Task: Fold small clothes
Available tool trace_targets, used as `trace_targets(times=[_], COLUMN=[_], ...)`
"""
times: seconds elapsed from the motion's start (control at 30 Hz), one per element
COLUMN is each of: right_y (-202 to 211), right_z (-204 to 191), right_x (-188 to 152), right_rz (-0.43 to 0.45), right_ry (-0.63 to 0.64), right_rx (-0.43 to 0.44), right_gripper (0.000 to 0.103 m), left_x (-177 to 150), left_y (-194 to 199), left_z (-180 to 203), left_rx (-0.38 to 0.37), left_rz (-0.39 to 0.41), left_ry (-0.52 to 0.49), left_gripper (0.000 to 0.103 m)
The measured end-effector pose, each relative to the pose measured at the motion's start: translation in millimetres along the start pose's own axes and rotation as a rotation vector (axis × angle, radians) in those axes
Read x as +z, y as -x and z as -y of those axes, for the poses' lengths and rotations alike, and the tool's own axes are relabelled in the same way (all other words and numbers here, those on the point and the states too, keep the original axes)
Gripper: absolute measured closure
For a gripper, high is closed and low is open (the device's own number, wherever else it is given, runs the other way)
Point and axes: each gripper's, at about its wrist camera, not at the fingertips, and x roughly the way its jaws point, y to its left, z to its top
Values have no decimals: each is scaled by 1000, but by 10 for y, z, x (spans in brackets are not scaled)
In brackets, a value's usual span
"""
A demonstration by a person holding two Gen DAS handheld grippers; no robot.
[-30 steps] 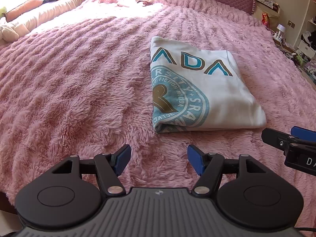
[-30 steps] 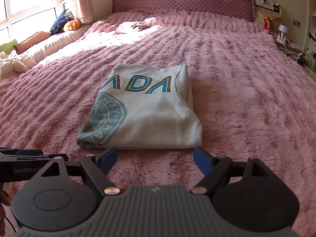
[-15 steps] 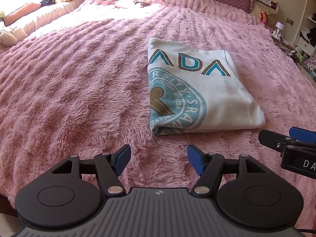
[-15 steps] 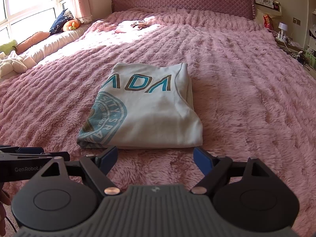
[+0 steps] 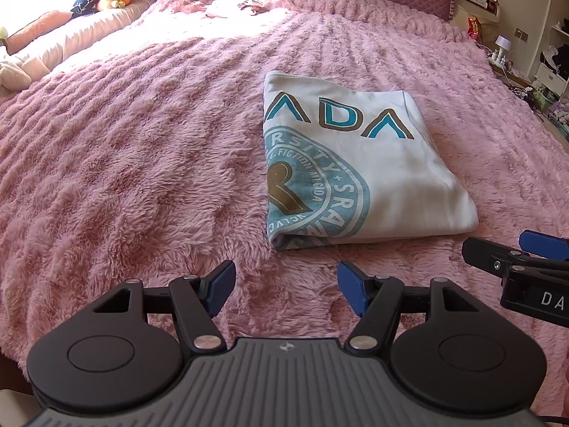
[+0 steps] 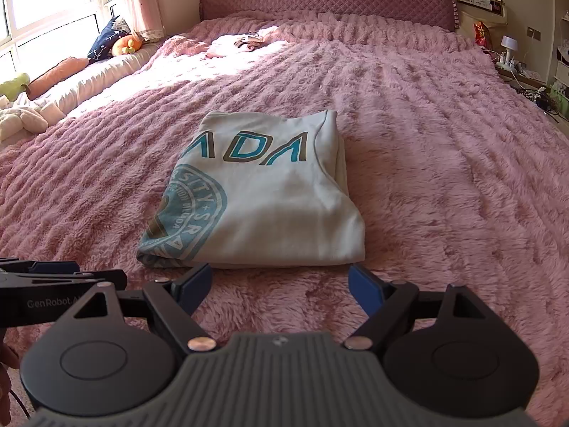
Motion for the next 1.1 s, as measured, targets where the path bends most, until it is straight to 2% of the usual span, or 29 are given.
trace_targets(times=[0.77, 1.1], right_y=[-31, -43], right_z=[40, 56], right_x=[-1, -6], right_rz=[-8, -13], right_ry=[-5, -9], right_rx=[5, 5], right_gripper=[23, 23], left_x=[32, 42], left_y=[-64, -64], left_z=[72, 152], left_rx=[30, 52], left_rz=[-25, -12], left_ry=[-11, -61], left_gripper=[26, 25])
